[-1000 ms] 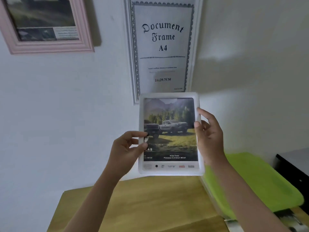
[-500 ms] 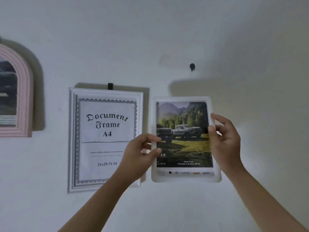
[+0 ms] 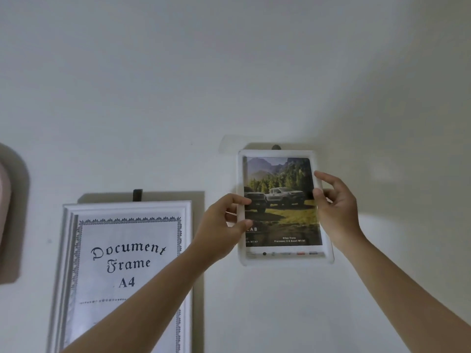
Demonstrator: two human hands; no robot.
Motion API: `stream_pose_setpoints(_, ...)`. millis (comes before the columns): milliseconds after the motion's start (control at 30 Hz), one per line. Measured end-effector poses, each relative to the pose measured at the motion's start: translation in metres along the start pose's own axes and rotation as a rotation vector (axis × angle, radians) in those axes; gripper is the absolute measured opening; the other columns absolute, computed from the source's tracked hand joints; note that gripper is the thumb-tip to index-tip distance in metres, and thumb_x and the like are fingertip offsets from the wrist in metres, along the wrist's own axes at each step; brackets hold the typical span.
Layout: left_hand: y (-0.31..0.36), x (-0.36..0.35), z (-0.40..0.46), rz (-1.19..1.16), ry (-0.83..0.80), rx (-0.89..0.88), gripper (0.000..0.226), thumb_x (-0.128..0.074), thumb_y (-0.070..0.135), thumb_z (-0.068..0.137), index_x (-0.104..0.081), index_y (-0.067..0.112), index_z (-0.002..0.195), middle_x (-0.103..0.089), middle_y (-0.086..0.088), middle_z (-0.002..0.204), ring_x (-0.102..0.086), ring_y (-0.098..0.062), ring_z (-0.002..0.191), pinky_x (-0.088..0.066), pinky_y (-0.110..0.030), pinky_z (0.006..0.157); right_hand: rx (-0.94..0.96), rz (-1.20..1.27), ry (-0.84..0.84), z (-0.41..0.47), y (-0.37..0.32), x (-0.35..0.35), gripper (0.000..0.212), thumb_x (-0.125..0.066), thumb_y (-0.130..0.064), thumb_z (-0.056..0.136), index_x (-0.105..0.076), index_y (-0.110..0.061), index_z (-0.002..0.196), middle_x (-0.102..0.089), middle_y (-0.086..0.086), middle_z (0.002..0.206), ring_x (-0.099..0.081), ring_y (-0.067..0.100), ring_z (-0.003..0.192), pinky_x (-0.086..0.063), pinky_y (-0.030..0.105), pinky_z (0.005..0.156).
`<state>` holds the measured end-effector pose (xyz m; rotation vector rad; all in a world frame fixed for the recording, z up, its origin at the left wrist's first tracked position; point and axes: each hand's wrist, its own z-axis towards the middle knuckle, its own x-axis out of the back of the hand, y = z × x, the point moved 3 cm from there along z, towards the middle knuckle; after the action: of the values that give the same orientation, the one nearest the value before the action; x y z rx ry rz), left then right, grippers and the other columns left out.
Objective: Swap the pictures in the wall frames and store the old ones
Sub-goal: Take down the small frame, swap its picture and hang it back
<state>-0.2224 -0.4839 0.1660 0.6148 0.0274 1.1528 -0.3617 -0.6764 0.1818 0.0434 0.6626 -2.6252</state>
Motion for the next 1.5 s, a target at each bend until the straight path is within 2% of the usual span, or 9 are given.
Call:
stream_pose_setpoints(100, -0.009, -0.005, 0.0, -0.036, 0.017, 0.007, 0.033, -0.072, 0.005, 0.078, -0.062, 0.03, 0.096, -0.065, -0.009, 0.092, -0.058, -0.006, 0.068, -0.049, -0.011, 0.066, -0.003, 0.007, -0.007, 0.002, 0.011, -0.004, 0.035, -0.054, -0.013, 0.094, -0.057, -0.04, 0.115, -0.065, 0.011, 0.083, -0.064, 0.027, 0.082, -0.057, 0.028, 0.067)
stream_pose_setpoints(167, -0.013, -0.008, 0.0, -0.053, 0.032, 0.007, 0.032, -0.071, 0.002, 0.078, -0.062, 0.025, 0.098, -0.064, -0.015, 0.091, -0.057, -0.019, 0.07, -0.05, -0.014, 0.067, 0.005, 0.014, -0.009, 0.002, 0.015, -0.005, 0.035, -0.054, -0.013, 0.094, -0.056, -0.039, 0.116, -0.066, 0.009, 0.081, -0.064, 0.022, 0.078, -0.052, 0.014, 0.061)
stream_pose_setpoints(367, -0.017, -0.013, -0.003, -0.041, 0.045, -0.032, 0.033, -0.07, 0.004, 0.079, -0.061, 0.026, 0.102, -0.064, 0.004, 0.089, -0.06, 0.0, 0.072, -0.051, -0.012, 0.07, 0.012, 0.024, -0.009, 0.004, 0.022, -0.006, 0.034, -0.055, -0.016, 0.094, -0.056, -0.04, 0.117, -0.067, 0.005, 0.081, -0.065, 0.013, 0.077, -0.053, 0.017, 0.062)
stream_pose_setpoints(467, -0.018, -0.016, -0.003, -0.009, 0.077, -0.043, 0.034, -0.071, 0.007, 0.079, -0.061, 0.028, 0.104, -0.062, 0.002, 0.102, -0.062, -0.005, 0.081, -0.053, -0.017, 0.077, 0.026, 0.024, 0.012, 0.005, 0.024, -0.004, 0.034, -0.055, -0.015, 0.093, -0.056, -0.04, 0.117, -0.066, 0.006, 0.08, -0.062, 0.014, 0.073, -0.049, 0.011, 0.059)
stream_pose_setpoints(633, -0.013, -0.021, 0.001, 0.01, 0.085, -0.073, 0.035, -0.072, 0.006, 0.078, -0.062, 0.026, 0.105, -0.061, -0.001, 0.102, -0.06, 0.001, 0.077, -0.048, -0.008, 0.073, -0.001, 0.039, 0.04, 0.006, 0.029, 0.0, 0.033, -0.054, -0.016, 0.094, -0.056, -0.04, 0.116, -0.065, 0.011, 0.086, -0.062, 0.015, 0.074, -0.046, 0.009, 0.053)
stream_pose_setpoints(800, -0.01, -0.023, -0.002, 0.017, 0.104, -0.091, 0.034, -0.07, 0.004, 0.08, -0.062, 0.023, 0.107, -0.055, 0.003, 0.102, -0.057, 0.013, 0.078, -0.043, 0.0, 0.069, 0.018, -0.025, 0.017, 0.007, 0.028, 0.002, 0.032, -0.052, -0.017, 0.095, -0.054, -0.035, 0.121, -0.064, 0.009, 0.088, -0.063, 0.022, 0.083, -0.051, 0.021, 0.063)
stream_pose_setpoints(1033, -0.009, -0.022, -0.006, 0.107, 0.181, -0.103, 0.034, -0.074, 0.012, 0.077, -0.065, 0.025, 0.107, -0.057, 0.005, 0.095, -0.054, 0.017, 0.079, -0.038, 0.004, 0.072, 0.091, -0.151, 0.049, 0.004, 0.028, 0.005, 0.034, -0.055, -0.017, 0.093, -0.055, -0.03, 0.124, -0.06, 0.01, 0.102, -0.059, 0.01, 0.084, -0.047, 0.015, 0.075)
stream_pose_setpoints(1233, -0.01, -0.021, -0.007, 0.112, 0.178, -0.104, 0.033, -0.075, 0.013, 0.076, -0.065, 0.023, 0.106, -0.056, 0.007, 0.093, -0.054, 0.021, 0.077, -0.039, 0.005, 0.07, 0.102, -0.196, 0.048, 0.004, 0.025, 0.002, 0.036, -0.054, -0.015, 0.093, -0.056, -0.026, 0.128, -0.058, 0.008, 0.108, -0.057, 0.013, 0.09, -0.048, 0.023, 0.084)
stream_pose_setpoints(1500, -0.015, -0.021, -0.005, 0.172, 0.167, -0.07, 0.035, -0.075, 0.019, 0.077, -0.063, 0.031, 0.108, -0.048, 0.007, 0.1, -0.064, -0.003, 0.068, -0.047, -0.005, 0.07, 0.094, -0.217, 0.031, 0.004, 0.023, 0.003, 0.036, -0.055, -0.014, 0.093, -0.054, -0.027, 0.127, -0.059, 0.011, 0.102, -0.057, 0.017, 0.089, -0.049, 0.027, 0.084)
